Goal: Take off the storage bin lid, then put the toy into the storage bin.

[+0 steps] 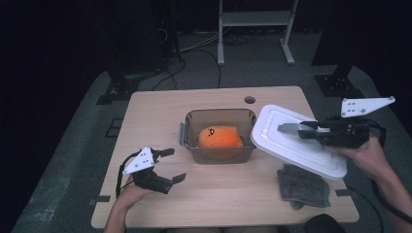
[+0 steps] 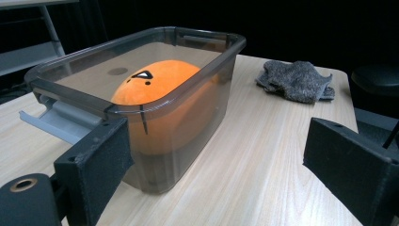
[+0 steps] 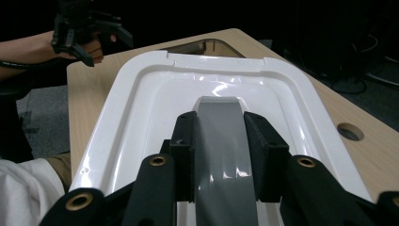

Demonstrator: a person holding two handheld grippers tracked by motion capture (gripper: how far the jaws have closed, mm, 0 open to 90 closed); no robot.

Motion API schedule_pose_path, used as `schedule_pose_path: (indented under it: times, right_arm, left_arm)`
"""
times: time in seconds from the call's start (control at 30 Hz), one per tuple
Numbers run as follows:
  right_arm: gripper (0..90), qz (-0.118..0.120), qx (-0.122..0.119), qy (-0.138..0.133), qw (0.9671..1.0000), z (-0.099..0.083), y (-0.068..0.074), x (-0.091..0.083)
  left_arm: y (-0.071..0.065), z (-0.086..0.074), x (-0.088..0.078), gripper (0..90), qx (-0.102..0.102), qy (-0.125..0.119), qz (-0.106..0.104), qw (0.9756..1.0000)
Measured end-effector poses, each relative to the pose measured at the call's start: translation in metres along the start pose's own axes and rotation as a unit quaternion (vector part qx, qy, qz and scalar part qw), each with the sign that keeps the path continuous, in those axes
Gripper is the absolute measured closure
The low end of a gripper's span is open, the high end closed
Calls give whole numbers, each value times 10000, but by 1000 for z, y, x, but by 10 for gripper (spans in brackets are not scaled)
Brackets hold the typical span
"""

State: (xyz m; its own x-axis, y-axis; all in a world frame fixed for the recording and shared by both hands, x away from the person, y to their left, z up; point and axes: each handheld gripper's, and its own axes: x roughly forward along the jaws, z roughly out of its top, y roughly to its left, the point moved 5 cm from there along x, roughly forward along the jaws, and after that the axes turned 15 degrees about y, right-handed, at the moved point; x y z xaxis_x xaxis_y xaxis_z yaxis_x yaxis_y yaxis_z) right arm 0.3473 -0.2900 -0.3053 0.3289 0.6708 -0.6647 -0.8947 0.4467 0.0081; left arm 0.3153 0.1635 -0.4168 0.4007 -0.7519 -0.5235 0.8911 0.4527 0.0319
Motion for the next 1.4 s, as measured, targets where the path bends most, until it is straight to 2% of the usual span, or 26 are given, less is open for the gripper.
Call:
schedule_pose_path:
  times: [0.37, 0.6, 1.03, 1.4]
  right_arm:
    - [662, 283, -297, 32, 9992, 36, 10, 27]
    - [662, 470, -452, 47, 9979, 53, 11, 52]
    - [662, 807, -734, 120, 9940, 86, 7, 101]
    - [662, 964, -927, 128, 9909, 104, 1, 125]
  left_arm:
    - [0, 2, 0, 73, 22, -16, -8, 10000]
    - [2, 1, -1, 73, 13, -27, 8, 10000]
    - [5, -3, -2, 73, -17, -16, 11, 10000]
    - [7, -6, -4, 73, -75, -6, 27, 10000]
